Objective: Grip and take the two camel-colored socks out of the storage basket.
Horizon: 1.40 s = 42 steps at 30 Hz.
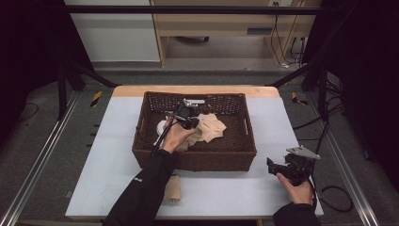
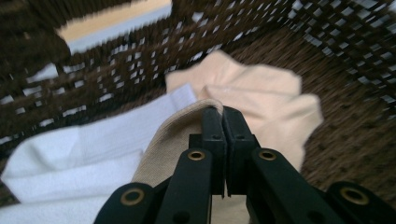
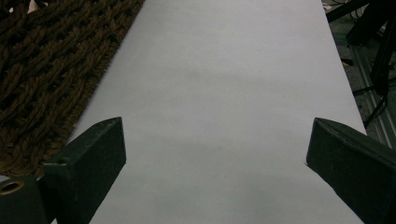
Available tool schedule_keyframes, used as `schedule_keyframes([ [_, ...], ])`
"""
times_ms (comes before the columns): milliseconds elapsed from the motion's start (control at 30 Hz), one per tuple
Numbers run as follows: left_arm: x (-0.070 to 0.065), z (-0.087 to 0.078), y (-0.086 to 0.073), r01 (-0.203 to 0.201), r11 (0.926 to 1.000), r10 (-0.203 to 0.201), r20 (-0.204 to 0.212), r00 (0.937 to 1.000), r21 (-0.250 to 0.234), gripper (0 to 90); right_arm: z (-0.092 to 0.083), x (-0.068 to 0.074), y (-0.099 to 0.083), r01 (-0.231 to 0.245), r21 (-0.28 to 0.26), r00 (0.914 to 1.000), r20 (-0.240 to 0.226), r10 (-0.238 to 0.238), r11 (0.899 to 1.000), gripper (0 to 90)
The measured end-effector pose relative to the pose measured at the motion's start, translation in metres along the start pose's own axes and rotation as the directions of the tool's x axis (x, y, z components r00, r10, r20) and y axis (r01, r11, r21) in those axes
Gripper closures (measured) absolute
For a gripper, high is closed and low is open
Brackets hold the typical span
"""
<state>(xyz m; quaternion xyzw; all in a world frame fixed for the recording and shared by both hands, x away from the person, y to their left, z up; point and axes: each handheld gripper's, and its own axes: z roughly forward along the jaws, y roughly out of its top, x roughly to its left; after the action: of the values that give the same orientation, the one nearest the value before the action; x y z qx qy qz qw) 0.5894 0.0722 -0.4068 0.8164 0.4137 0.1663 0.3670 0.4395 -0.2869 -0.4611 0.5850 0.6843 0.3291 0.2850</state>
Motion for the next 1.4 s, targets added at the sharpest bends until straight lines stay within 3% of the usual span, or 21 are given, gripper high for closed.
schedule_keyframes([
  [33,0.000,0.000,0.000,0.000,1.0000,0.000,0.000,1.0000,0.000,88.0,0.000,0.000,0.000,-0.002,0.000,1.0000,-0.001,0.002,1.000,5.0],
  [167,0.000,-0.033,0.005,-0.006,0.9934,0.008,0.016,0.9998,-0.115,88.0,0.000,0.000,0.000,-0.006,0.002,1.0000,0.002,0.006,1.000,5.0],
  [367,-0.004,-0.079,0.010,-0.012,0.9640,0.023,0.037,0.9991,-0.266,88.1,0.000,0.000,0.000,0.001,0.002,1.0000,0.009,-0.001,1.000,5.1],
  [400,-0.004,-0.079,0.010,-0.012,0.9640,0.023,0.037,0.9991,-0.266,88.1,0.000,0.000,0.000,0.003,0.002,1.0000,0.010,-0.003,1.000,5.1],
  [433,-0.005,-0.087,0.010,-0.019,0.9585,0.032,0.040,0.9987,-0.284,88.1,0.000,0.000,0.000,0.003,0.002,1.0000,0.010,-0.003,1.000,5.1],
  [467,-0.006,-0.097,0.010,-0.018,0.9473,0.034,0.044,0.9985,-0.320,88.1,0.000,0.000,0.000,0.003,0.002,0.9999,0.010,-0.003,1.000,5.1],
  [633,-0.010,-0.120,0.009,-0.033,0.9246,0.057,0.052,0.9970,-0.379,88.1,0.000,0.001,0.000,0.002,0.004,0.9999,0.011,-0.002,1.000,5.1],
  [767,-0.014,-0.140,0.006,-0.024,0.8987,0.060,0.067,0.9959,-0.438,88.1,0.000,0.000,0.000,0.003,0.001,0.9999,0.011,-0.003,1.000,5.2],
  [833,-0.016,-0.151,0.005,-0.043,0.8857,0.076,0.053,0.9957,-0.462,88.1,0.000,0.000,0.000,0.002,0.000,0.9999,0.010,-0.002,1.000,5.2],
  [1033,-0.021,-0.188,-0.002,-0.047,0.8343,0.094,0.058,0.9939,-0.549,88.1,-0.001,0.000,0.000,0.000,-0.005,0.9999,0.011,0.000,1.000,5.2],
  [1100,-0.022,-0.200,-0.005,-0.058,0.8233,0.103,0.048,0.9935,-0.565,88.1,-0.001,0.000,0.000,0.001,-0.005,0.9999,0.011,-0.001,1.000,5.2],
  [1133,-0.022,-0.200,-0.005,-0.058,0.8233,0.103,0.048,0.9935,-0.565,88.1,-0.001,0.000,0.000,0.001,-0.005,0.9999,0.011,-0.001,1.000,5.2],
  [1200,-0.023,-0.217,-0.009,-0.072,0.8084,0.116,0.037,0.9926,-0.584,88.1,-0.001,0.000,0.000,0.002,-0.002,0.9999,0.011,-0.002,1.000,5.2],
  [1400,-0.029,-0.245,-0.018,-0.097,0.7892,0.139,0.024,0.9900,-0.607,88.0,-0.002,0.000,0.000,0.002,-0.003,0.9999,0.011,-0.002,1.000,5.2],
])
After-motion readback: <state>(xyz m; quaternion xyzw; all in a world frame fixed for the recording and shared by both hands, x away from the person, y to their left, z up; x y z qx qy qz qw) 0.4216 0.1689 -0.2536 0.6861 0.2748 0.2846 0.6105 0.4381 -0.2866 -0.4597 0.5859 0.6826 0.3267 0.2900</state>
